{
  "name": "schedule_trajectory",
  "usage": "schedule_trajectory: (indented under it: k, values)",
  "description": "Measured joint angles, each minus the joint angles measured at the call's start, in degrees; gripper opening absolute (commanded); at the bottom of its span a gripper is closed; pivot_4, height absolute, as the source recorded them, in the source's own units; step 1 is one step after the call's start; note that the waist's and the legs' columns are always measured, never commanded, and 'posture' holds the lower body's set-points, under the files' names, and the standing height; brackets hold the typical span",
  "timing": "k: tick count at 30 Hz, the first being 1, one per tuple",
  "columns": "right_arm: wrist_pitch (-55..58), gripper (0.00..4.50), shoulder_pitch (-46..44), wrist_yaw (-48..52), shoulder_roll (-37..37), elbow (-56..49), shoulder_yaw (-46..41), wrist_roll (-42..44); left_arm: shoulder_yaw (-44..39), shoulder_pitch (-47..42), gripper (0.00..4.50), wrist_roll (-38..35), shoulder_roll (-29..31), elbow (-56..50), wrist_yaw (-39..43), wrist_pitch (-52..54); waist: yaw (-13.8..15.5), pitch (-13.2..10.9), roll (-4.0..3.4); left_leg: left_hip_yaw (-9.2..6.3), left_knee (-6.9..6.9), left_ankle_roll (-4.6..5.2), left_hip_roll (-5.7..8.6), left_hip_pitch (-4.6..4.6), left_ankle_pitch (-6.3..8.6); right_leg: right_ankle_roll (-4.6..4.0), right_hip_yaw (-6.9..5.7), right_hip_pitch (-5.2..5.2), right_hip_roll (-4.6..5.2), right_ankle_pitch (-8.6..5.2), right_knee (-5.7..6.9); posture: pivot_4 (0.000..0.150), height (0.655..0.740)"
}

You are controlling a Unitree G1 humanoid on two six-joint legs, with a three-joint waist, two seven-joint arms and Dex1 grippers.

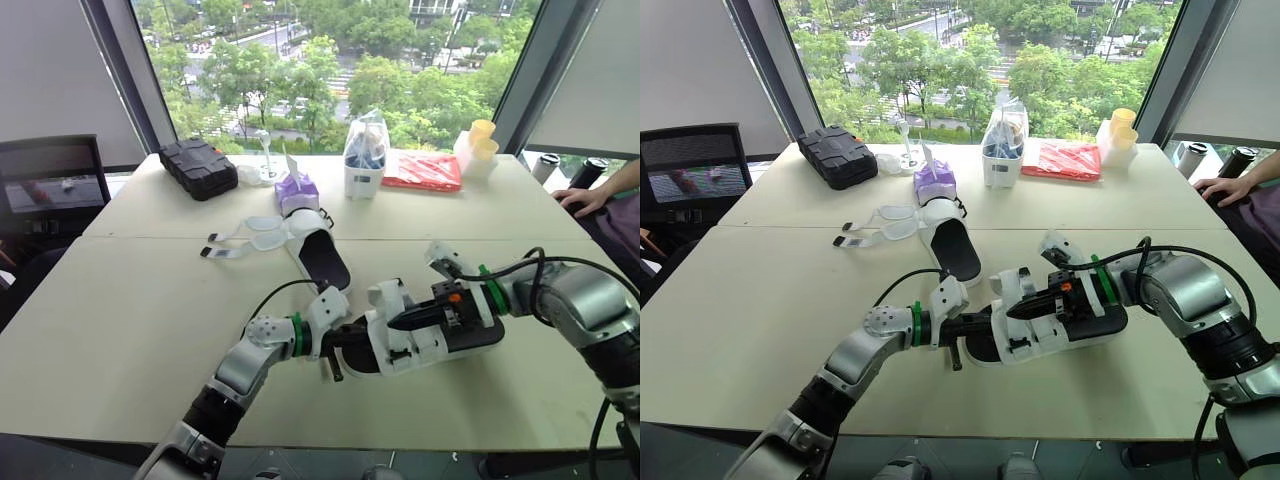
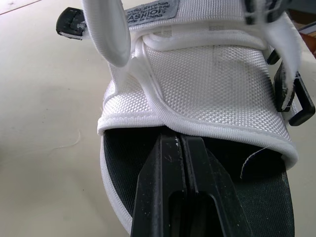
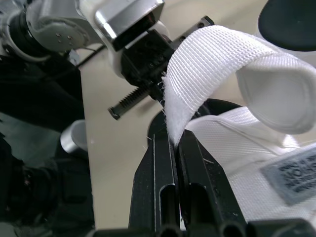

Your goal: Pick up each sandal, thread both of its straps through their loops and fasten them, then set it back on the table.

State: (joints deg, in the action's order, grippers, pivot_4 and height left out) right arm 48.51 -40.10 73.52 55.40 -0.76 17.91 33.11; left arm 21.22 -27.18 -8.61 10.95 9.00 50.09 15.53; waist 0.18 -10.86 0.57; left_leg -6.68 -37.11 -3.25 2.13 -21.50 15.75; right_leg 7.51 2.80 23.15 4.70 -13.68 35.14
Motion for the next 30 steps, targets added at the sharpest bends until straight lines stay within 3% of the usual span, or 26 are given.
schedule_trajectory:
  k: [6, 17, 24, 30]
  values:
    - [-9.8, 0.05, -1.1, 2.0, -2.2, 3.3, 3.9, -10.4, 0.0, 0.0, 0.0, 0.0, -0.1, -0.1, -0.4, 0.0, -0.2, 0.0, -0.01, 0.0, -0.01, -0.01, 0.0, 0.01, -0.01, 0.0, 0.0, -0.01, 0.0, 0.01, 0.01, 0.15, 0.74]
    - [-16.0, 0.05, 3.0, 7.7, -3.6, -3.6, 1.3, -11.6, -0.2, 0.8, 0.0, 0.0, 0.0, -0.7, -0.9, 0.3, -0.7, 0.0, -0.01, -0.04, 0.02, -0.04, 0.01, 0.01, -0.02, 0.02, 0.0, -0.03, 0.01, -0.01, 0.02, 0.15, 0.74]
    - [-34.5, 0.05, 2.4, 9.8, -3.9, 1.2, 1.7, -20.0, -0.4, 0.9, 0.0, -0.1, -0.2, -0.7, -1.6, 0.4, -0.8, 0.0, -0.01, -0.03, -0.02, -0.05, 0.03, 0.05, -0.02, 0.02, 0.0, -0.07, 0.01, 0.0, 0.02, 0.15, 0.74]
    - [-42.3, 0.05, 2.1, 11.8, -3.9, 3.1, 1.3, -22.3, -0.5, 0.9, 0.0, -0.2, -0.4, -0.7, -1.7, 0.5, -0.8, 0.0, -0.01, -0.04, -0.02, -0.06, 0.02, 0.05, -0.03, 0.01, 0.0, -0.07, 0.02, 0.0, 0.03, 0.15, 0.74]
